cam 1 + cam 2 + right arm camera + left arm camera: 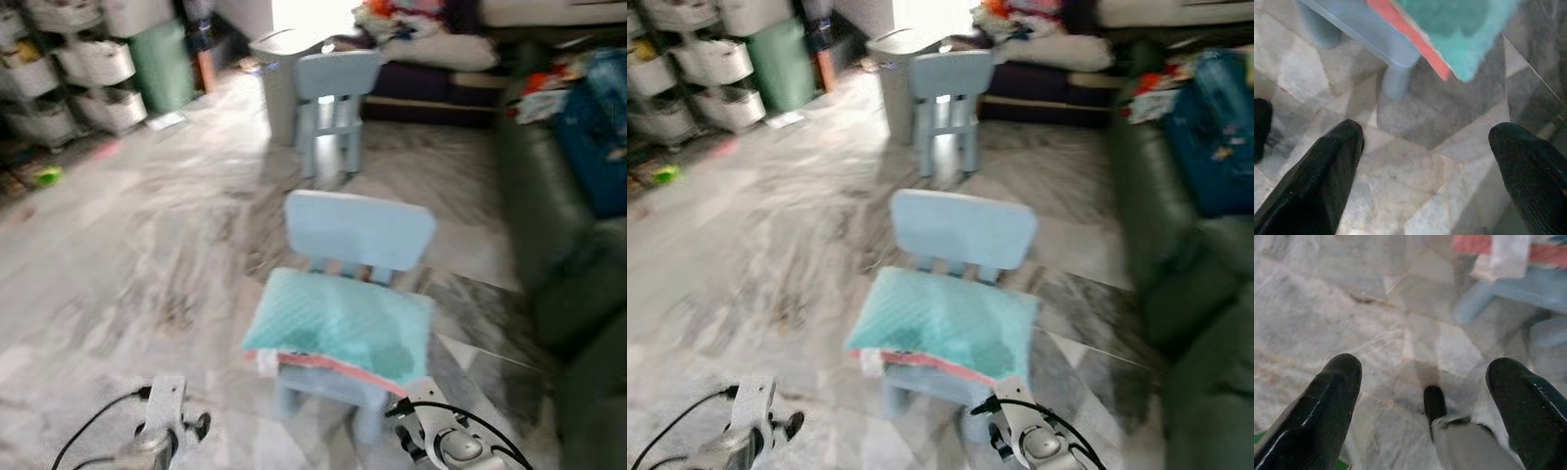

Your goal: Move the pillow to the sofa

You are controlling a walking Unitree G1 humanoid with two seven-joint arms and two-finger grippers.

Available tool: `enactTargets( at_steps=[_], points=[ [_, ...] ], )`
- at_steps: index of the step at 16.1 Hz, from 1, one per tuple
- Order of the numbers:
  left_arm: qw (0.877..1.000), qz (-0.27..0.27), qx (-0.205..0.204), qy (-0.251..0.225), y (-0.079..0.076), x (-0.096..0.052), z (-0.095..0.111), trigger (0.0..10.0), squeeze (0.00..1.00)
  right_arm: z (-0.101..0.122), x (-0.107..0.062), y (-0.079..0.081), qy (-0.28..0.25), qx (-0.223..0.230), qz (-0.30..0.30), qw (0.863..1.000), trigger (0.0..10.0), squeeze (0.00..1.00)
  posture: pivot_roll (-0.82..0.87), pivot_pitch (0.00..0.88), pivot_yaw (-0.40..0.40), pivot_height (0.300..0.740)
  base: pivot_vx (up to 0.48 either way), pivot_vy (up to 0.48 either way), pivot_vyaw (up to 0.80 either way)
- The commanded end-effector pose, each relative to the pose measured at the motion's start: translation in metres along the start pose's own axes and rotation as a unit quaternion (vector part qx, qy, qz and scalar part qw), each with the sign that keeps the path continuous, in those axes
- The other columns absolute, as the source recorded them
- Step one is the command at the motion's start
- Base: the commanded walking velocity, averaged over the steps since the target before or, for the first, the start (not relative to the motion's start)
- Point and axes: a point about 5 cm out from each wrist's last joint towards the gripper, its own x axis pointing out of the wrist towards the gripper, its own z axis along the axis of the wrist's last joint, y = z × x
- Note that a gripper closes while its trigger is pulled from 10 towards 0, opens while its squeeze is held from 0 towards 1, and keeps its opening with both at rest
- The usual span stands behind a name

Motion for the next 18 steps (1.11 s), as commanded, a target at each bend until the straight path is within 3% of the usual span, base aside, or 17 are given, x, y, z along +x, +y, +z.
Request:
enactTargets(
  at_steps=[1, 7, 15, 18],
  points=[
    [1.0, 0.003, 0.0, 0.005, 0.0029, -0.0007, -0.0033, 10.0, 0.0, 0.0022, 0.0004, 0.0011, -0.002, -0.002, 0.005, 1.0, 10.0, 0.0, -0.11, 0.0, 0.013, 0.74, 0.0, 0.0, 0.0],
    [1.0, 0.0, 0.0, 0.006, 0.003, -0.001, -0.0045, 10.0, 0.0, 0.0025, 0.0004, 0.0009, -0.003, -0.001, 0.005, 1.0, 10.0, 0.0, -0.11, 0.0, 0.013, 0.74, 0.0, 0.0, -0.67],
    [1.0, 0.001, -0.001, 0.007, 0.0023, -0.0009, -0.0047, 10.0, 0.0, 0.0037, 0.0006, 0.0012, -0.004, 0.0, 0.005, 1.0, 10.0, 0.0, -0.11, 0.0, 0.017, 0.74, 0.266, 0.0, -0.65],
    [1.0, 0.002, -0.004, 0.006, 0.0032, -0.0009, -0.0041, 10.0, 0.0, 0.004, 0.0007, 0.0015, -0.005, 0.002, 0.005, 1.0, 10.0, 0.0, -0.11, 0.0, 0.018, 0.74, 0.08, 0.0, -0.15]
  ],
)
